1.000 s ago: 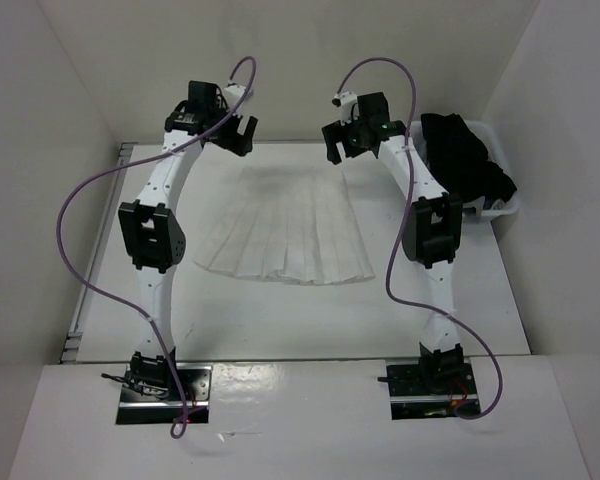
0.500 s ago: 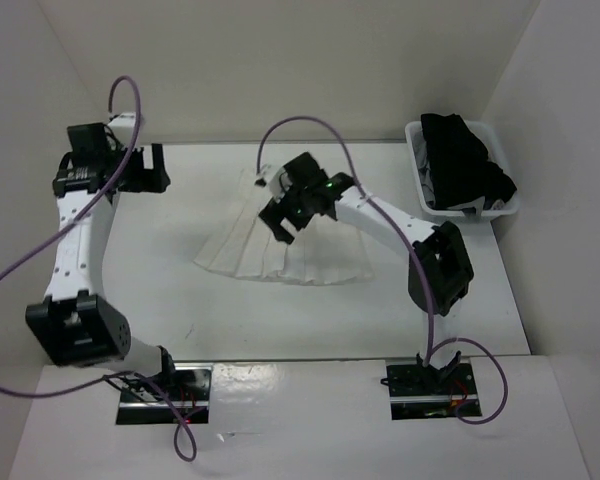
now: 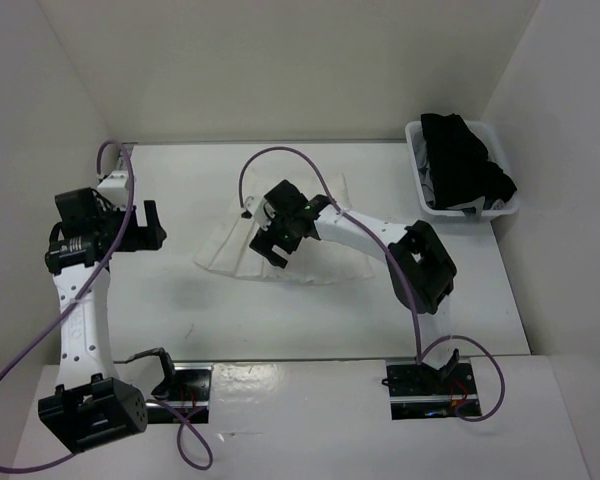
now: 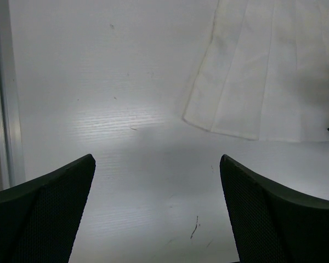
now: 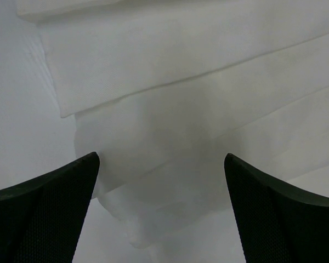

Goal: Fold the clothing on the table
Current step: Flatten the skirt out

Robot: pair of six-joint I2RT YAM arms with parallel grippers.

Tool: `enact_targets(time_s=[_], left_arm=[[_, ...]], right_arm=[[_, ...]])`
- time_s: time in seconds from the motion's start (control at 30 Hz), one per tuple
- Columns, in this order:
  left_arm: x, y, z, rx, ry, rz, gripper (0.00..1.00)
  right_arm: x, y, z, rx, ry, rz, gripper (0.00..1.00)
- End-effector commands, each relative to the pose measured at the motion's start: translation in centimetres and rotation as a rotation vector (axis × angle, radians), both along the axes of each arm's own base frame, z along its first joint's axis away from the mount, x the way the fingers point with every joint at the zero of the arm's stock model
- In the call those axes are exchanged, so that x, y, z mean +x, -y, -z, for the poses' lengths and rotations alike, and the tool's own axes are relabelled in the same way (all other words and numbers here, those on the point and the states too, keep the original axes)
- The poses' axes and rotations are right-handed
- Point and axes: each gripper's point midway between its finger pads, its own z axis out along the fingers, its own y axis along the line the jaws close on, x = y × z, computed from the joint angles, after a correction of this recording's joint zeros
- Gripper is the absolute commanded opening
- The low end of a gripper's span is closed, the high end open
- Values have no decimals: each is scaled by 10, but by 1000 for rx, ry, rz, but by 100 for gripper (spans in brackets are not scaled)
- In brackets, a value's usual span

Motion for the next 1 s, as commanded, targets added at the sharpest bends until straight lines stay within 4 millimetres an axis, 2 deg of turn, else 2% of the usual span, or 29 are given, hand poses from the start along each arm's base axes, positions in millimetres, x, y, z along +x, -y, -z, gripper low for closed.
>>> enact_targets(time_s=[0.0,0.07,0.27,0.3,0.33,0.4,0.43,0.47,0.53,0.67,0.73,0.83,0.9,0.93,0.97], left_arm=[[-2,4,-8,-5,58,12,100],[-5,5,-8,6,66,19,100],[-9,3,-3,4,59,10,100],[-9,3,-3,4,59,10,100],[-8,5,-3,-2,61,17,100],[-8,5,-3,-2,61,17,100],[-9,5,0,-5,52,17,100],[-9,5,0,-5,52,17,100],[-8,6,-2,-1,64,30,100],[-7,10,-3,-14,69,48,100],[-6,9,0,-9,62,54,100],[-5,10,2,-11,57,67,100],[-4,11,4,-20,50,74,100],[-4,11,4,-20,50,74,100],[-6,12,5,-24,41,73,100]], right_arm=[[9,0,20,-12,32,8,99],[4,4,40,-43,2,8,99],[-3,22,68,-117,-17,17,99],[-2,25,65,-125,-5,26,99],[-6,32,72,-150,-10,21,99],[-6,41,68,-170,11,38,99],[-13,52,75,-203,7,31,99],[-14,56,72,-207,15,37,99],[-24,74,79,-261,11,39,99],[-29,86,70,-272,36,41,99],[-23,77,61,-244,37,54,99],[-26,41,55,-173,-25,13,99],[-40,16,66,-192,-28,-48,99],[-48,14,72,-218,-34,-66,99],[-56,7,70,-216,-40,-91,99]])
